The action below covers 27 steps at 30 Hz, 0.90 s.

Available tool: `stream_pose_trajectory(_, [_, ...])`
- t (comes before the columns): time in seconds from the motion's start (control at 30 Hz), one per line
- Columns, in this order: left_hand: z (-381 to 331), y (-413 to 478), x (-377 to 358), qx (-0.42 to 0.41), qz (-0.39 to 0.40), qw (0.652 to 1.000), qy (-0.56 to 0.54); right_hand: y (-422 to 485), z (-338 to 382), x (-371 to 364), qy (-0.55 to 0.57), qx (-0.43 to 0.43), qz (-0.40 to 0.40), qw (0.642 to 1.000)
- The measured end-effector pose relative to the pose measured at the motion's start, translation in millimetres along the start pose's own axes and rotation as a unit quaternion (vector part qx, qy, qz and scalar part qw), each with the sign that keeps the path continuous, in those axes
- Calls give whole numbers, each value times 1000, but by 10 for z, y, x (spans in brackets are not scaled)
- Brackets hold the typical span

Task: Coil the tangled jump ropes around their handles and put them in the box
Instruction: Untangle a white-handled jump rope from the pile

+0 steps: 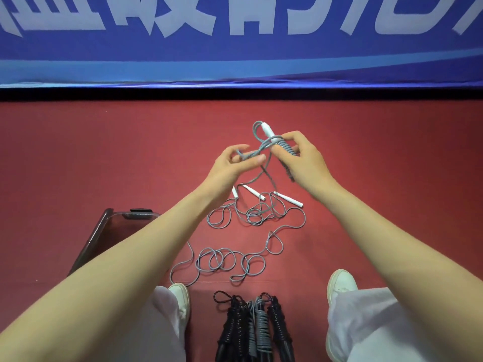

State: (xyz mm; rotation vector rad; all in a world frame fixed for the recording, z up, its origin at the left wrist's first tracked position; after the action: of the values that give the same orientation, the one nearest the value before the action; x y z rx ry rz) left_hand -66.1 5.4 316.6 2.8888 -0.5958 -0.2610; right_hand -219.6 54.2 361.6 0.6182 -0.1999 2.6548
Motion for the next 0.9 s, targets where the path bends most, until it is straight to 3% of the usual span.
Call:
stream_pose_trajectory(0.1, [-24,12,-91,-7,14,999,-50,-7,-1,-108,91,-24,42,995])
stream_pose_trajectory(0.2, [-110,-61,-234,-11,55,998,0,-22,24,-158,134,-38,60,988])
stream_pose_trajectory(0.37, [-178,-36,-21,-45,28,991,121,104,-106,36,145,-80,5,986])
stream_pose_trajectory(0.43, [-158,-19,108,-56,59,958,276,168,-193,167,140,-95,-23,985])
stream_pose_trajectory(0.53, [-24,-23,353,-36,105,876,469,230,-327,381,164,-128,-57,976])
stream_pose_trajectory(0.63, [195,-90,584,32,123,867,482,256,-391,498,186,-147,-71,969])
stream_pose_trajectory(0.77, [289,-114,650,52,120,860,492,243,-342,401,210,-148,-54,965])
stream_pose_trajectory(0.9, [440,-243,530,125,216,790,561,229,-255,320,174,-109,-59,977])
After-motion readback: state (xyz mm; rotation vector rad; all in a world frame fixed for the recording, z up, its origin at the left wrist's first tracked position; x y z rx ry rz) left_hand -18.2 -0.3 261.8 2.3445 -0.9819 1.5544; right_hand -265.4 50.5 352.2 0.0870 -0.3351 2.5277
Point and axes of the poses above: each hand's wrist, its own y-axis towards the middle knuckle, its own x-axis out of the back of the hand, z = x × y, the point moved 9 cm from there along y, towards the middle knuckle, and after that the axes turned 15 degrees about -x, right-handed, at the moved point
